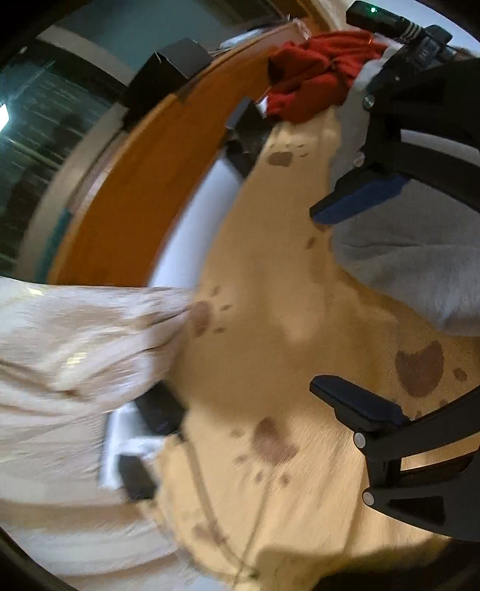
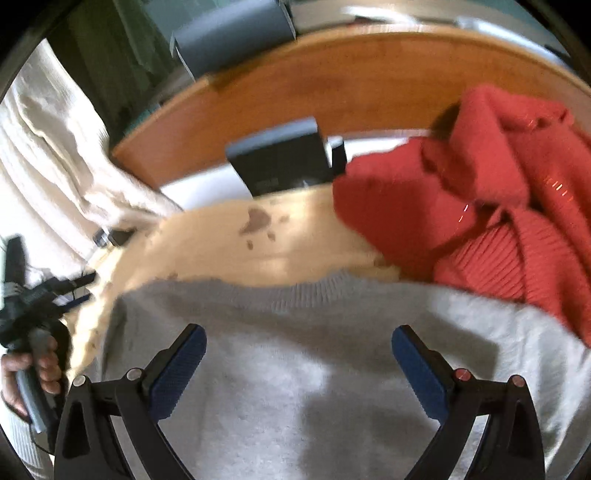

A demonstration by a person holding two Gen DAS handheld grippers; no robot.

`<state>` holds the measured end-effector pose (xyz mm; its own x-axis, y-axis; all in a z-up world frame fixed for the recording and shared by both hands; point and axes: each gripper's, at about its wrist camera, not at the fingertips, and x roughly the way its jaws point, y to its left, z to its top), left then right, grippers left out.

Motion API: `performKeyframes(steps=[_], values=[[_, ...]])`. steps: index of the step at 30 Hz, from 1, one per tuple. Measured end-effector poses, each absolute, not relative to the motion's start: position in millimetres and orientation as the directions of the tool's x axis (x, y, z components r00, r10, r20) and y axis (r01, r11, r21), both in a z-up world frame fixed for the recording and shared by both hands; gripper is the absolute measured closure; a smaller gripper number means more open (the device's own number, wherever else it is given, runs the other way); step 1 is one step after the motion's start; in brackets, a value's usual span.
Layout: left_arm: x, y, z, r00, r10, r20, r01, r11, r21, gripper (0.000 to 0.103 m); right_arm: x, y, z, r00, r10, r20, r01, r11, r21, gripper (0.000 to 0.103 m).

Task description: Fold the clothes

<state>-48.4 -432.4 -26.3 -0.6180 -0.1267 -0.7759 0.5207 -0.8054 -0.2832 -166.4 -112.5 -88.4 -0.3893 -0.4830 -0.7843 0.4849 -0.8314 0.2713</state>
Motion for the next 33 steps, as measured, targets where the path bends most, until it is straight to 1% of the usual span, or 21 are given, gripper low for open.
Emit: performKeyframes(steps=[1,3,5,8,9,11,14,17,21,25,26,30,31,33], values=[[-49,-424,-24,-0.627,-0.115,-0.770,0.504,-0.814,-0.289,0.016,-168,-117,-93,-0.390,-0.448,-0.804,0.476,-0.846,0.241,0.001],[-58,-401,-29,-0.634,-0.024,-0.773,0.416,-0.853,-0.314,0.016,-171,-125,-103,-0.399,-0.380,-0.834,0.459,-0.871,0.178,0.001],[-70,-373,-41,-0.604,0.033,-0.796,0.345,-0.890,-0.299,0.016,-171,-133,-106,-0.436,-0.328,-0.838,0.458,-0.882,0.107,0.001],[-94,-335,-65,-0.540,0.032,-0.841,0.294,-0.929,-0.224,0.016,-172,-149,-112,-0.490,-0.232,-0.840,0.474,-0.880,-0.033,0.001],[-101,-330,-71,-0.527,0.025,-0.850,0.296,-0.932,-0.210,0.016,-172,-151,-112,-0.504,-0.235,-0.831,0.482,-0.875,-0.045,0.001],[-113,-325,-82,-0.500,0.002,-0.866,0.315,-0.931,-0.184,0.016,-176,-151,-113,-0.509,-0.249,-0.824,0.480,-0.877,-0.032,0.000],[-123,-323,-86,-0.492,-0.085,-0.866,0.341,-0.934,-0.103,0.016,-180,-153,-112,-0.512,-0.249,-0.822,0.479,-0.877,-0.033,0.000],[-130,-323,-88,-0.493,-0.112,-0.863,0.346,-0.935,-0.077,0.013,-180,-155,-111,-0.514,-0.250,-0.821,0.478,-0.878,-0.032,0.000],[-124,-316,-91,-0.517,-0.157,-0.842,0.308,-0.951,-0.012,0.010,-174,-141,-101,-0.508,-0.324,-0.798,0.486,-0.873,0.045,0.000],[-116,-315,-86,-0.518,-0.140,-0.844,0.332,-0.942,-0.047,0.010,-158,-104,-70,-0.538,-0.414,-0.734,0.444,-0.879,0.171,0.000],[-115,-312,-85,-0.518,-0.134,-0.845,0.337,-0.940,-0.057,0.010,-155,-98,-66,-0.534,-0.424,-0.731,0.440,-0.878,0.188,0.000],[-99,-296,-81,-0.527,-0.105,-0.843,0.305,-0.949,-0.073,0.010,-149,-99,-76,-0.440,-0.421,-0.793,0.474,-0.859,0.193,0.000],[-93,-291,-81,-0.529,-0.096,-0.843,0.291,-0.954,-0.073,0.010,-146,-101,-81,-0.419,-0.412,-0.809,0.489,-0.853,0.181,0.000],[-88,-283,-87,-0.516,-0.092,-0.851,0.266,-0.962,-0.057,0.010,-138,-109,-92,-0.412,-0.363,-0.836,0.525,-0.844,0.108,0.000]])
